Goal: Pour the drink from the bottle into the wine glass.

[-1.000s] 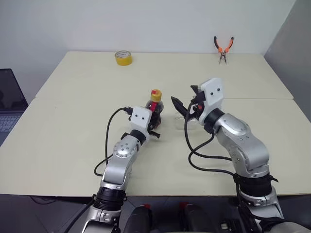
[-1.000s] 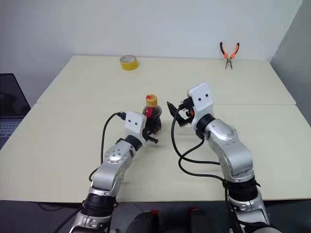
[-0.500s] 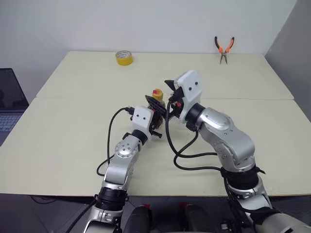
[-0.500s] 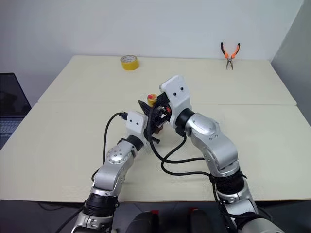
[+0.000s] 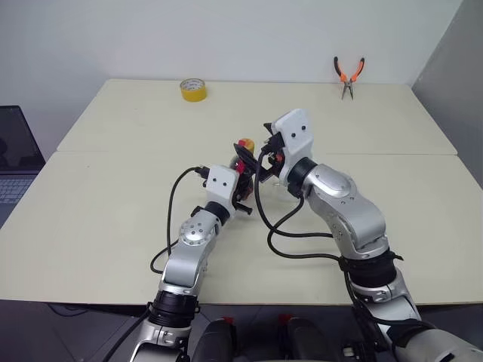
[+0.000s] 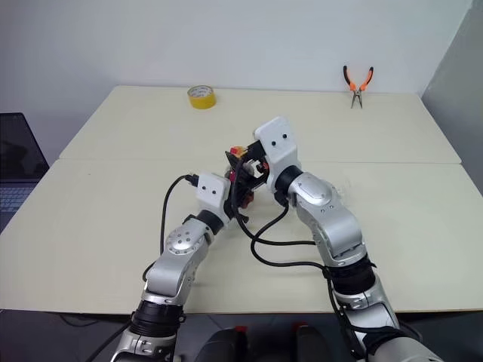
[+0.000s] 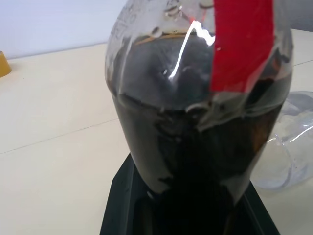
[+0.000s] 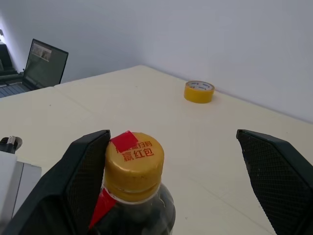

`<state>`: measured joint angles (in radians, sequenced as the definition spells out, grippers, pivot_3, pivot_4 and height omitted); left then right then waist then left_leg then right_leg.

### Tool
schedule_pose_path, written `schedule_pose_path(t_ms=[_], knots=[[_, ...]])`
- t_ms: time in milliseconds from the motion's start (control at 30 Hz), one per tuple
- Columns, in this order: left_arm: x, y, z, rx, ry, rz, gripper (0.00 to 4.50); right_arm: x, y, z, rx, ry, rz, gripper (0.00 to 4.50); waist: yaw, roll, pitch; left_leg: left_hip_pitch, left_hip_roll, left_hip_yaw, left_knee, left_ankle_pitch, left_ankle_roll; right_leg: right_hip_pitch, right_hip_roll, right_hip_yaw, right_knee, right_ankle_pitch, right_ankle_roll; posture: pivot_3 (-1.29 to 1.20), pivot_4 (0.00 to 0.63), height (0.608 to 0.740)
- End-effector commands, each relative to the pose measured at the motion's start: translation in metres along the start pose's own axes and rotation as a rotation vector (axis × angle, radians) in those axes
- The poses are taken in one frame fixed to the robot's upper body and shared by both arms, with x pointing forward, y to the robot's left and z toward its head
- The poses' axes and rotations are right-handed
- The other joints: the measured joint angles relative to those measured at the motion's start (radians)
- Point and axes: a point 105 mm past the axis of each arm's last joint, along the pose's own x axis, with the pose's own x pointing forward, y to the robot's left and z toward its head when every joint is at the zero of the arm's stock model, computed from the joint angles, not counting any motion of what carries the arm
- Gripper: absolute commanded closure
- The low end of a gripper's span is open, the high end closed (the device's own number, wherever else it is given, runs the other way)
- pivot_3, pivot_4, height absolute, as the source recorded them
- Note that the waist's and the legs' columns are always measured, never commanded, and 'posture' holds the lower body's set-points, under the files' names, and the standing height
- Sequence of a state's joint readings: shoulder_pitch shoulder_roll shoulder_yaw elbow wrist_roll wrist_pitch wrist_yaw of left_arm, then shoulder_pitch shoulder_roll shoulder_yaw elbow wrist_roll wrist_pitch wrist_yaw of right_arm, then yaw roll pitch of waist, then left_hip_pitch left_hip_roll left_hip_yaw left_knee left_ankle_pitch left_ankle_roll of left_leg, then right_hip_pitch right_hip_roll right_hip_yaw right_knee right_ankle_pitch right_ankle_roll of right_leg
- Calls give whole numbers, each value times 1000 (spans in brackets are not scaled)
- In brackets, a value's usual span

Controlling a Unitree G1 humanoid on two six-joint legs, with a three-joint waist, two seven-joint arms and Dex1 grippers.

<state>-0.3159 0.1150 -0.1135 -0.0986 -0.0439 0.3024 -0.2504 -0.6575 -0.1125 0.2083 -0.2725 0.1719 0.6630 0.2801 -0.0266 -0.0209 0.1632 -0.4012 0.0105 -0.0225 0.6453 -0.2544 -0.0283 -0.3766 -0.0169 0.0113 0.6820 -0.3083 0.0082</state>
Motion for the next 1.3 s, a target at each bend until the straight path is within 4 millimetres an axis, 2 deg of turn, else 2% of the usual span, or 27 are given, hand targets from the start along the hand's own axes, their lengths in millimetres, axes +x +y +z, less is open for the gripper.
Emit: schedule_pose_path(t_ms=[33,167,367,500,633,767,867,1033,1300], knots=[[0,2,21,19,-81,7,3862,-11,-11,9,-15,-39,-37,88,0,0,0,0,0,0,0,0,0,0,0,0,0,0,0,0,150,740],[0,3,20,18,-80,8,3863,-23,-14,7,18,-34,-36,88,0,0,0,0,0,0,0,0,0,0,0,0,0,0,0,0,150,740],[0,3,20,20,-80,7,3863,-32,-18,13,40,-49,-47,88,0,0,0,0,0,0,0,0,0,0,0,0,0,0,0,0,150,740],[0,4,20,23,-80,6,3863,-44,-7,12,80,-27,43,88,0,0,0,0,0,0,0,0,0,0,0,0,-1,0,0,0,150,740],[0,4,20,25,-78,4,3863,-46,4,15,121,-25,116,88,-1,0,0,0,0,0,0,0,0,0,0,0,0,0,0,0,150,740],[1,3,20,26,-78,1,3863,-35,12,17,150,-29,136,88,-1,0,0,0,0,0,0,0,0,0,0,0,0,0,0,0,150,740],[1,3,21,27,-79,-2,3863,-19,10,13,177,-24,93,88,-3,0,0,0,0,0,0,0,0,0,0,0,0,0,0,0,150,740],[2,3,21,28,-80,-2,3863,-5,9,12,175,-30,60,88,-2,0,0,0,0,0,0,0,0,0,0,0,0,0,0,0,150,740],[1,2,21,30,-82,1,3863,1,11,14,177,-52,69,88,-2,0,0,0,0,0,0,0,0,0,0,0,0,0,0,0,150,740]])
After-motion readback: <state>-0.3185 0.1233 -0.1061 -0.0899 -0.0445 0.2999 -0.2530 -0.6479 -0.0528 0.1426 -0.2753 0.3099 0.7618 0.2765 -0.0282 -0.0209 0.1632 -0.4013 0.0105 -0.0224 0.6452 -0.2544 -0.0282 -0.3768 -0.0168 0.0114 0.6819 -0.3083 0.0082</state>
